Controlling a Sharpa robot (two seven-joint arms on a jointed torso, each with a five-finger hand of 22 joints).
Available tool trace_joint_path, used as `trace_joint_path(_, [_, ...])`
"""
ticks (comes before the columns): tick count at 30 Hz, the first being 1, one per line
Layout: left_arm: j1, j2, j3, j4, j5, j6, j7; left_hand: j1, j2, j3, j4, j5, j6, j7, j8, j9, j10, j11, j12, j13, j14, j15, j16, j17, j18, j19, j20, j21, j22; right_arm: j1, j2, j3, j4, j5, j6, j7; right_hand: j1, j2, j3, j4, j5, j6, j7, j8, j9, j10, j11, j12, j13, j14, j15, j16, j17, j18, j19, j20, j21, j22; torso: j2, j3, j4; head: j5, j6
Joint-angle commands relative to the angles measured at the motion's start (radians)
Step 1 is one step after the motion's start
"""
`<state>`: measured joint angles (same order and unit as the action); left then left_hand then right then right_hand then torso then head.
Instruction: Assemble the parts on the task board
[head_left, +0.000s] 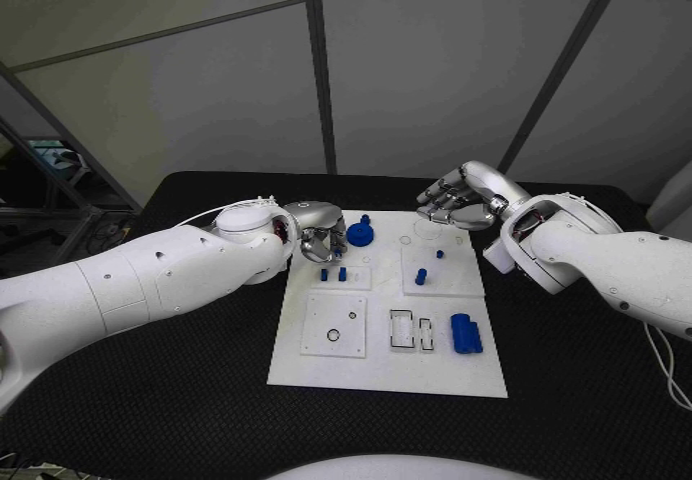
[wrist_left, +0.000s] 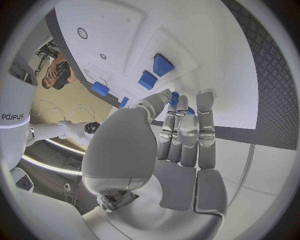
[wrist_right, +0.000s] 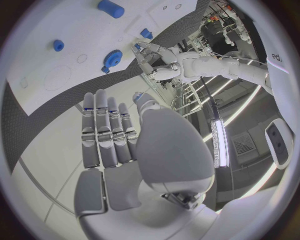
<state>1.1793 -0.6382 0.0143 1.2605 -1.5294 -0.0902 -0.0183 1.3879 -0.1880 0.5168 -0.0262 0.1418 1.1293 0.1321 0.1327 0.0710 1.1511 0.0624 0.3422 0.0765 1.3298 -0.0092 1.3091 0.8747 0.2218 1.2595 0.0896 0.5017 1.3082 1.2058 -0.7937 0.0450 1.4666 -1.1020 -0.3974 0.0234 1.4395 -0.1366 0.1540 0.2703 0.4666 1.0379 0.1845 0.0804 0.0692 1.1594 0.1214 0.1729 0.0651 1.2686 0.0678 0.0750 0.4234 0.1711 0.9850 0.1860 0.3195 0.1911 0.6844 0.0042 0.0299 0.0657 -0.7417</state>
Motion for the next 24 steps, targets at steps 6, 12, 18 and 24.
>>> trace_joint_path(6, [-0.001,0.003,-0.001,-0.004,0.003,0.016,-0.001,-0.021,-0.009,-0.009,0.003,0.0,-0.039,0.003,-0.029,-0.006,-0.034,0.013,-0.038,-0.011,-0.013,0.011,-0.012,-0.041,-0.049,-0.011,0.011,-0.03,0.028,0.002,0.0,0.001,0.001,0.002,0.003,0.009,0.013,-0.001,0.005,-0.002,0.004,0.006,0.0,0.001,0.001,-0.006,-0.001,-0.004,-0.002,-0.006,0.001,-0.004,-0.002,0.012,0.002,0.007,-0.008,-0.002,0.001,0.0002,-0.001,0.0,0.001])
trace_joint_path(12, [-0.001,0.004,-0.001,-0.005,0.005,0.013,-0.002,-0.034,-0.02,-0.016,0.007,0.0,-0.06,0.008,-0.045,-0.006,-0.069,0.025,-0.071,-0.014,-0.025,0.021,-0.022,-0.068,-0.048,-0.015,0.018,-0.044,0.024,0.002,-0.001,0.001,0.002,0.002,0.003,0.009,0.013,-0.001,0.005,-0.002,0.004,0.006,0.0,0.001,0.001,-0.006,-0.001,-0.004,-0.002,-0.006,0.001,-0.004,-0.002,0.012,0.002,0.007,-0.008,-0.002,0.0,0.0001,0.0002,-0.002,0.0])
trace_joint_path(18, [-0.001,0.003,-0.001,-0.005,0.006,0.006,-0.004,-0.037,-0.023,-0.019,0.009,0.001,-0.074,0.006,-0.054,-0.007,-0.074,0.028,-0.078,-0.013,-0.03,0.023,-0.026,-0.08,-0.047,-0.016,0.02,-0.05,0.022,0.002,-0.002,0.001,0.002,0.002,0.003,0.008,0.013,-0.001,0.005,-0.002,0.004,0.006,0.0,0.0,0.001,-0.006,0.0,-0.004,-0.002,-0.006,0.001,-0.005,-0.002,0.011,0.002,0.007,-0.008,-0.002,0.0,0.0,-0.0007,-0.002,0.001])
trace_joint_path(24, [-0.001,0.001,-0.001,-0.004,0.006,0.001,-0.006,-0.039,-0.025,-0.022,0.009,0.002,-0.085,0.004,-0.061,-0.008,-0.074,0.029,-0.082,-0.012,-0.031,0.024,-0.027,-0.085,-0.046,-0.016,0.021,-0.052,0.022,0.002,-0.003,0.001,0.002,0.002,0.0,0.007,0.012,-0.003,0.005,-0.002,0.004,0.005,0.0,0.0,0.001,-0.007,0.0,-0.005,-0.002,-0.009,0.002,-0.007,-0.004,0.011,0.001,0.007,-0.011,-0.004,0.0,-0.0004,-0.0003,-0.002,0.001])
